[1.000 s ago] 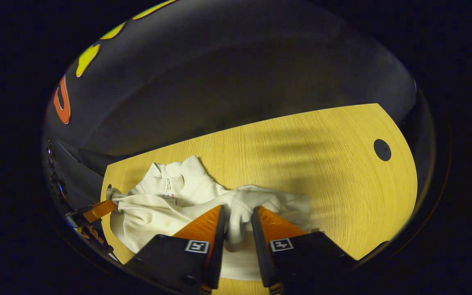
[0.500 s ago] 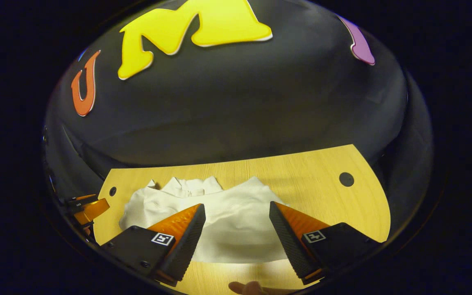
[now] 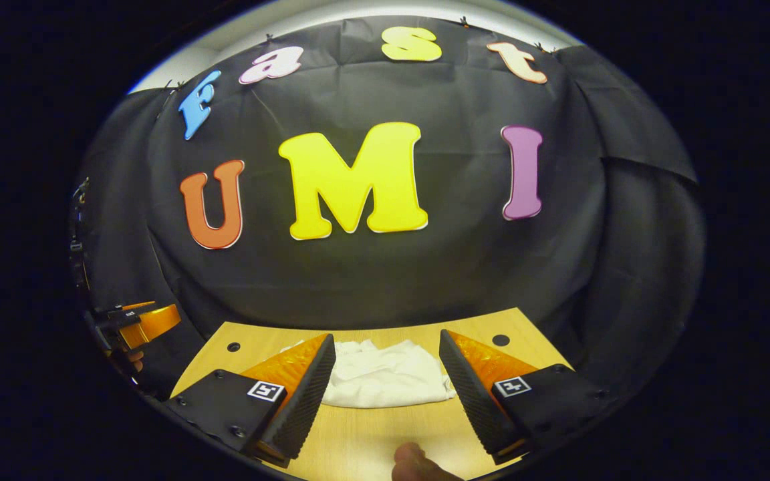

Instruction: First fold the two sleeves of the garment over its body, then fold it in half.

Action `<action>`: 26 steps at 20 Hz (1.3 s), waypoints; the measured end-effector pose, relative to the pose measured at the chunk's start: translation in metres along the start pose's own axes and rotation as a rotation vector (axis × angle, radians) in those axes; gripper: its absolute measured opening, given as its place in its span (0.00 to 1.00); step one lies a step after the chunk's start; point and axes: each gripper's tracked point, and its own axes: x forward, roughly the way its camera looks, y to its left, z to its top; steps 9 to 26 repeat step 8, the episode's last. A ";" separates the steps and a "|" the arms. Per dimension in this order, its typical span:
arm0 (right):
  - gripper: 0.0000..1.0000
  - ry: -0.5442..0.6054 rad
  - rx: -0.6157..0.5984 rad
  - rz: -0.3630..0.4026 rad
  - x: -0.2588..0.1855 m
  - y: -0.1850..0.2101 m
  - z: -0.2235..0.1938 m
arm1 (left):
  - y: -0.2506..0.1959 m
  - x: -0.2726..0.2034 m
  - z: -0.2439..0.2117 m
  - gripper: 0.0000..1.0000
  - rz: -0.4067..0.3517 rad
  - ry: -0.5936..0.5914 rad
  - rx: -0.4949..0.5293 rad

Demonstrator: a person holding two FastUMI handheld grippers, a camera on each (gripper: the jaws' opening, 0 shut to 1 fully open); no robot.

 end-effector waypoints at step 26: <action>0.94 -0.199 -0.105 -0.061 -0.121 0.007 0.014 | -0.013 -0.106 0.015 0.95 0.030 -0.078 0.055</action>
